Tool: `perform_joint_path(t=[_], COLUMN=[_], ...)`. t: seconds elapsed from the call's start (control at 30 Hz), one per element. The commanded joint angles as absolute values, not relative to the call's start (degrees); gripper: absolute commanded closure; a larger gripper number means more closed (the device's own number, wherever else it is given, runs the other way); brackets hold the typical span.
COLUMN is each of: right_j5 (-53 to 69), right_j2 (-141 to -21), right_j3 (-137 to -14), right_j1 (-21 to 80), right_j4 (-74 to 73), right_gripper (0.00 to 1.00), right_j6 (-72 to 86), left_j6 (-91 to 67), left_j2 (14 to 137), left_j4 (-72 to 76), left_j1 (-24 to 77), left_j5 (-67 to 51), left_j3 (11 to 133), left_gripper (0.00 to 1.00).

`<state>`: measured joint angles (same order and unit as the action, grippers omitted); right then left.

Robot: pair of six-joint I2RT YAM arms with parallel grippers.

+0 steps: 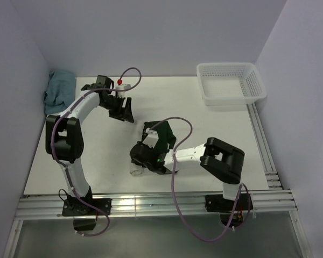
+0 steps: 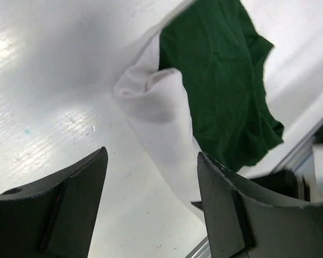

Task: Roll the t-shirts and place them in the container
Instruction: Roll the tshirt

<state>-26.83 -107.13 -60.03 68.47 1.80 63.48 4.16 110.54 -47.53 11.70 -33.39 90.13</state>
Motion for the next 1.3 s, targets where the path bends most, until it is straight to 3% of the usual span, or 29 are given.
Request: perform_joint_path(t=[0.0,0.23,0.43,0.67,0.77,0.87,0.9,0.93,0.97,1.0,1.03,1.27], right_j5=[-11.9,-5.2,-2.6,-1.5,-1.2,-1.0,-1.6,-1.9,-2.5,-3.4,-5.6,-18.6], right_j2=[-107.1,-107.6,-112.6,-115.3,-115.5,-114.3,-112.4,-111.5,-109.1,-107.9,-106.7,-103.6], right_j3=[-49.6,-35.8,-31.6,-30.7,-30.1,-30.7,-31.5,-32.1,-33.9,-35.0,-36.3,-54.8], right_j1=[66.5,63.0,61.5,61.1,60.9,61.0,61.0,61.1,61.5,61.7,62.1,66.8], right_j4=[21.0,50.5,64.8,70.0,70.5,65.2,59.6,56.3,52.2,43.4,38.9,-0.8], right_gripper=[0.95,0.97,0.97,0.97,0.97,0.88,0.84,0.73,0.69,0.61,0.57,0.39], right_j6=[67.1,73.7,78.9,81.9,82.2,81.4,80.7,79.1,78.3,77.3,75.3,69.8], left_j6=[9.1,12.4,11.3,7.3,4.5,3.1,2.7,2.7,2.3,2.3,2.3,1.1], left_j2=[105.9,107.8,111.1,112.7,112.4,111.1,110.5,109.2,108.6,107.8,107.0,107.4], left_j4=[-47.2,-43.3,-38.0,-30.1,-28.7,-29.0,-29.4,-30.1,-30.1,-30.5,-31.3,-35.2], left_j1=[10.3,9.1,9.1,10.6,11.2,11.7,12.5,13.0,14.0,14.6,15.3,19.1], left_j5=[-43.8,-49.7,-51.2,-46.3,-43.7,-39.0,-35.6,-34.3,-32.0,-29.9,-25.9,-16.0], left_j3=[87.4,80.3,75.8,72.2,72.3,72.9,73.1,73.1,72.9,72.8,72.7,74.5], left_gripper=[0.28,0.26,0.25,0.25,0.3,0.5,0.68,0.76,0.82,0.95,1.0,1.0])
